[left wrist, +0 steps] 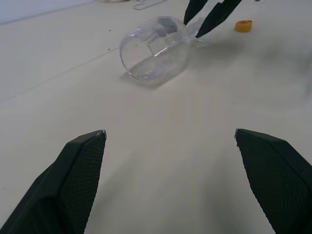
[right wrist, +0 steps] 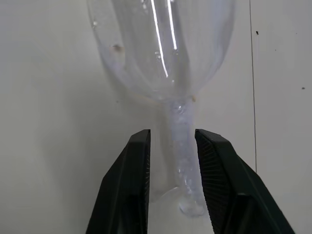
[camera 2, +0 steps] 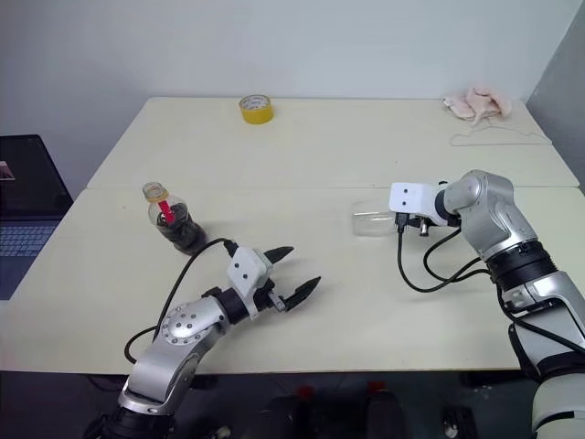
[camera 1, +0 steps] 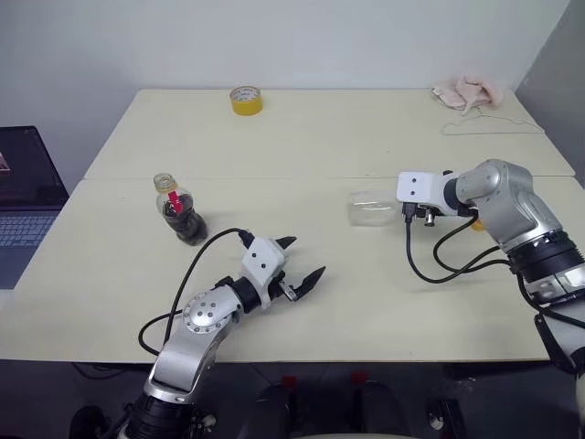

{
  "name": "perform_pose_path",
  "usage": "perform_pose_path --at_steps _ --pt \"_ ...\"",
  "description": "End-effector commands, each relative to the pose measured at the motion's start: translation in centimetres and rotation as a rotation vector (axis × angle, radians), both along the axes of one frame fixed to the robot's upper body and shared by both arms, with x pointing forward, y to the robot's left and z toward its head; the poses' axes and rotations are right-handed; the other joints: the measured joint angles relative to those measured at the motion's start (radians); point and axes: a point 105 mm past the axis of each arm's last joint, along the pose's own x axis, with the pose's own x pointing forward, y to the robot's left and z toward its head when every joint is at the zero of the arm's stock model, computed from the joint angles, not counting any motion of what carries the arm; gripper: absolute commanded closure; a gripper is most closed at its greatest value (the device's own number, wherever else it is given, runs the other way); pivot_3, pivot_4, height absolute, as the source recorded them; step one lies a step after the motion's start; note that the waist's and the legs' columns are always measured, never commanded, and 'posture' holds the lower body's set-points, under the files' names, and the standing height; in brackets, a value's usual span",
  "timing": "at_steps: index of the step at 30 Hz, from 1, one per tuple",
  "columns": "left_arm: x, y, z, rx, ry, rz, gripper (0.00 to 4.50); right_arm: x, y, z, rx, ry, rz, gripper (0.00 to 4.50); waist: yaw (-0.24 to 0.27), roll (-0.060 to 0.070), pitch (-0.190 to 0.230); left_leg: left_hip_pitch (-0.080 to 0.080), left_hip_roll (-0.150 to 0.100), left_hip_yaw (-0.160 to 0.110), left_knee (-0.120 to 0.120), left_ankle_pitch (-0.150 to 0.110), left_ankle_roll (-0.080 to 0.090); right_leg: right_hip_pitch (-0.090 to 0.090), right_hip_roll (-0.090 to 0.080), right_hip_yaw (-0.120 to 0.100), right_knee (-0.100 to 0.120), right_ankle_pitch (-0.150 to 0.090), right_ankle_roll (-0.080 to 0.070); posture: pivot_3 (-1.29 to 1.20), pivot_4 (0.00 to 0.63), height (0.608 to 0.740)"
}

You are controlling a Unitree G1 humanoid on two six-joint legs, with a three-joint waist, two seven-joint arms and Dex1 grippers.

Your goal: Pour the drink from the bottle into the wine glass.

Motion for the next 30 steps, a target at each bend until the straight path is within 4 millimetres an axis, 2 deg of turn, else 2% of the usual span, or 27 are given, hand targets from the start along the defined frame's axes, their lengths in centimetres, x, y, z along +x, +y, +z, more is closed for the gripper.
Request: perform_pose_path --at_steps 1,17,19,23,30 --pt "-0.3 0.1 1.2 -0.023 -0.05 0.011 0.0 0.3 0.5 0.8 -0.022 -0.017 0.021 3.03 0.0 0.0 0.0 0.0 0.0 0.0 0.0 0.0 0.0 0.0 0.0 0.0 0.0 0.0 0.0 0.0 0.15 0.74" --pt "-0.1 0.2 1.1 -0.03 -0.06 0.046 0.0 1.5 0.8 -0.2 -0.031 0.008 -0.008 3.03 -0.001 0.0 0.0 0.0 0.0 0.0 0.0 0.0 0.0 0.0 0.0 0.0 0.0 0.0 0.0 0.0 0.15 0.74" --pt "-0.1 0.2 1.1 -0.031 -0.061 0.049 0.0 1.6 1.0 -0.3 -0.018 0.014 -0.009 3.39 -0.001 0.0 0.0 0.0 0.0 0.0 0.0 0.0 0.0 0.0 0.0 0.0 0.0 0.0 0.0 0.0 0.15 0.74" --pt "-0.1 0.1 1.1 -0.03 -0.064 0.054 0.0 1.8 1.4 -0.5 -0.006 0.018 -0.007 4.47 -0.003 0.0 0.0 0.001 0.001 0.0 0.0 0.0 0.0 0.0 0.0 0.0 0.0 0.0 0.0 0.0 0.15 0.74" --pt "0.0 0.2 1.2 -0.028 -0.073 0.062 0.0 2.1 1.5 -1.6 -0.041 0.034 -0.001 4.49 -0.004 0.0 -0.001 0.002 0.001 0.0 0.0 0.0 0.0 0.001 0.001 0.0 0.0 0.0 0.0 0.0 0.15 0.74"
